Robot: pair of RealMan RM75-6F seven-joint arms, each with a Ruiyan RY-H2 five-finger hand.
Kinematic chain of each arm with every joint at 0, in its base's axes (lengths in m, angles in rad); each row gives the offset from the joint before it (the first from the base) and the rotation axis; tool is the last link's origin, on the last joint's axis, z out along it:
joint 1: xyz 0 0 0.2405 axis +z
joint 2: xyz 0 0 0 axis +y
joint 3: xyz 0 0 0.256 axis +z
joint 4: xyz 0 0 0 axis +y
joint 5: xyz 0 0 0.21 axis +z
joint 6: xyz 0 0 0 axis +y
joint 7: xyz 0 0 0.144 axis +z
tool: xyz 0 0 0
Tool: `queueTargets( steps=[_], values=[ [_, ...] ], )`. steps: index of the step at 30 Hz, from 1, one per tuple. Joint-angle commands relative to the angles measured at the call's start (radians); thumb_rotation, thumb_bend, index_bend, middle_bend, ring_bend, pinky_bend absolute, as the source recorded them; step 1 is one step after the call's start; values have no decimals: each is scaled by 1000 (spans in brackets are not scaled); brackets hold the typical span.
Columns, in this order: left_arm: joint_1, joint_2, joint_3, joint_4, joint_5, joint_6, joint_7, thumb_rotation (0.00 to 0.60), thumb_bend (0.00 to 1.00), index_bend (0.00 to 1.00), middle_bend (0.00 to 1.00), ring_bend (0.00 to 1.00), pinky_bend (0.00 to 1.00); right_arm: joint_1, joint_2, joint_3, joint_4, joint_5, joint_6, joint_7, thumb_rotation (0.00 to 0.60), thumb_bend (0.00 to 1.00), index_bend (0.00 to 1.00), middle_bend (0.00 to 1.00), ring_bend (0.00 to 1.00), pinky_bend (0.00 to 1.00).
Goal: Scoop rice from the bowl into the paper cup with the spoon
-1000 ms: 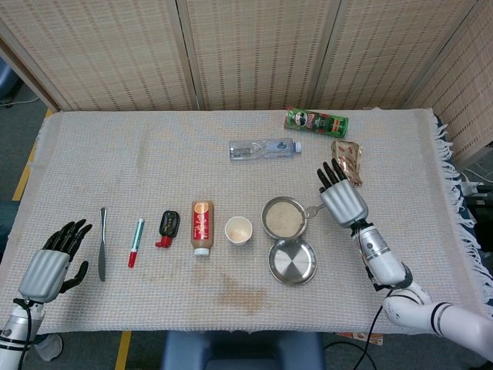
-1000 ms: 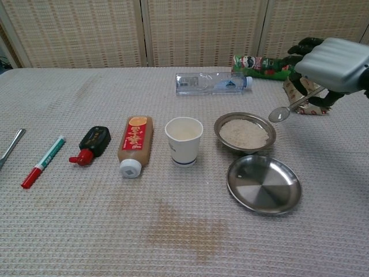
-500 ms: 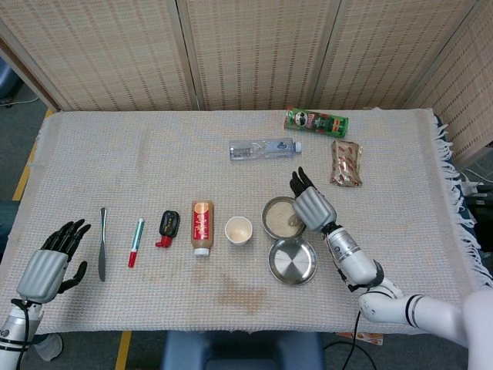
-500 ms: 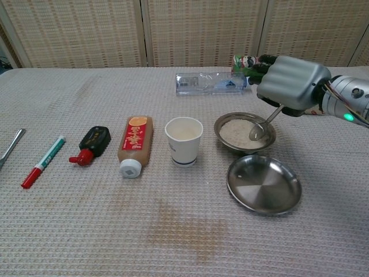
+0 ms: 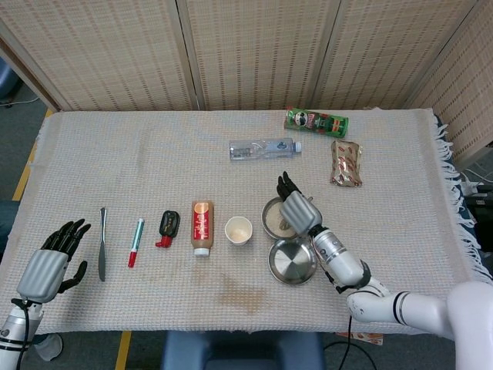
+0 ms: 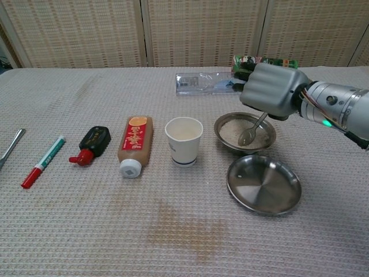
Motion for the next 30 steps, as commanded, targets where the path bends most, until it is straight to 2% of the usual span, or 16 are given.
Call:
queueTargets(
  steps=[1, 9, 18, 30],
  values=[
    [0, 0, 0, 1, 2, 1, 0, 600, 482, 0, 0, 0, 169, 15, -14, -13, -2, 18, 1, -30, 600, 405, 754, 141, 0, 0],
    [1, 2, 3, 1, 6, 3, -6, 600, 479, 0, 0, 0, 169, 20, -30, -23, -9, 58, 16, -8, 600, 405, 758, 141, 0, 0],
    [1, 1, 2, -1, 4, 1, -2, 600, 480, 0, 0, 0, 168, -18, -38, 2, -19, 140, 15, 189, 600, 406, 760, 141, 0, 0],
    [0, 3, 1, -1, 1, -1, -4, 600, 480, 0, 0, 0, 169, -58, -47, -7, 39, 118, 16, 402, 600, 406, 760, 141, 0, 0]
  ],
)
